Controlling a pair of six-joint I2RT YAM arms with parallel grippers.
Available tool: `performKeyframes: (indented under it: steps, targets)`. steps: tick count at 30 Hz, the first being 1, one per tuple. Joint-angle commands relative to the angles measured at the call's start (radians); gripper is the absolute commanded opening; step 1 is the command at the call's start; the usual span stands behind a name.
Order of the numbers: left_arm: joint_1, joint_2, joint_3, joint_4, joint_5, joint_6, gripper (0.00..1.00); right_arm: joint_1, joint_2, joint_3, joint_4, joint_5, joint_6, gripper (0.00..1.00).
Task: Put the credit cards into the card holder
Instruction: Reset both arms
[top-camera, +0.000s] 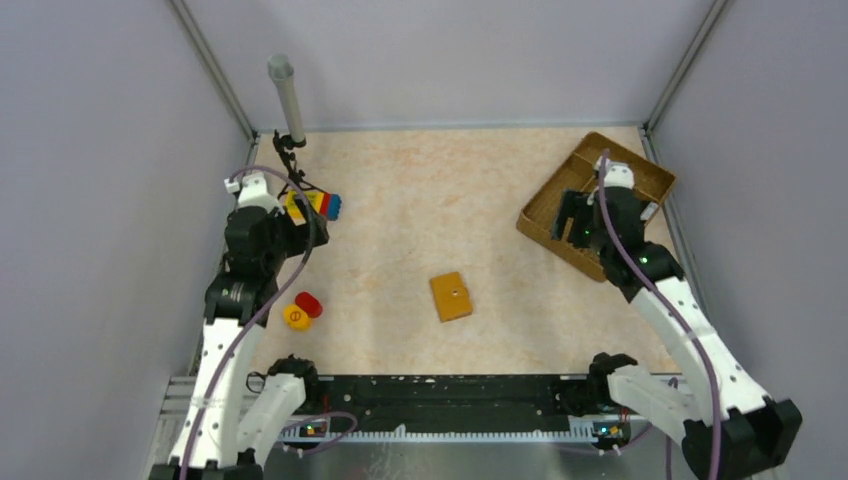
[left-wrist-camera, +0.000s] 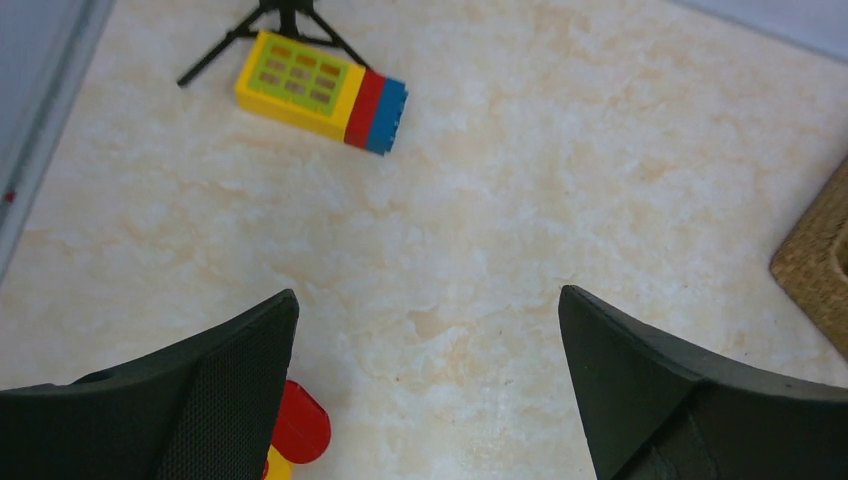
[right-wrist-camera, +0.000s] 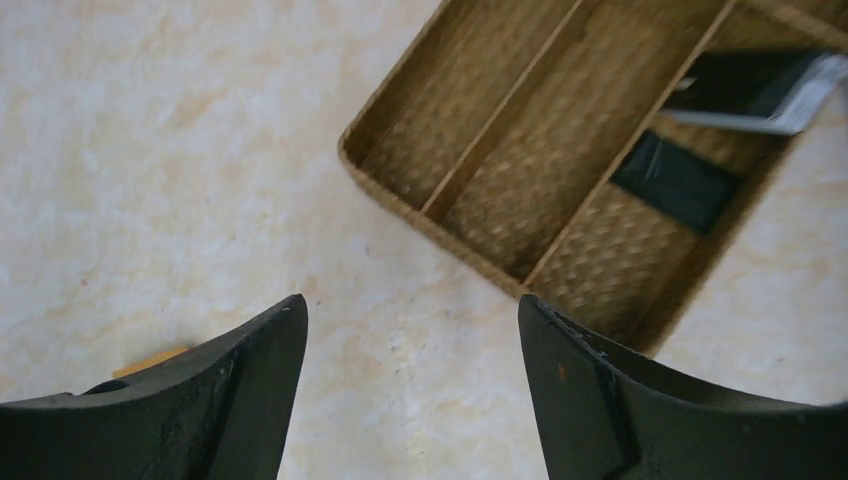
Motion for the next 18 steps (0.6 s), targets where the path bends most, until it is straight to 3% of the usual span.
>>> performKeyframes:
  steps: [1,7,18]
  targets:
    - [-0.005,-0.149,0.000,0.066,-0.032,0.107,0.99,0.000,-0.166,0.020,0.055,0.249,-0.136,0.76]
    - [-0.005,-0.246,-0.112,0.126,-0.081,0.109,0.99,-0.001,-0.249,-0.030,0.094,0.274,-0.182,0.76]
    - [-0.005,-0.251,-0.119,0.136,-0.046,0.114,0.99,0.000,-0.242,-0.031,0.097,0.262,-0.181,0.76]
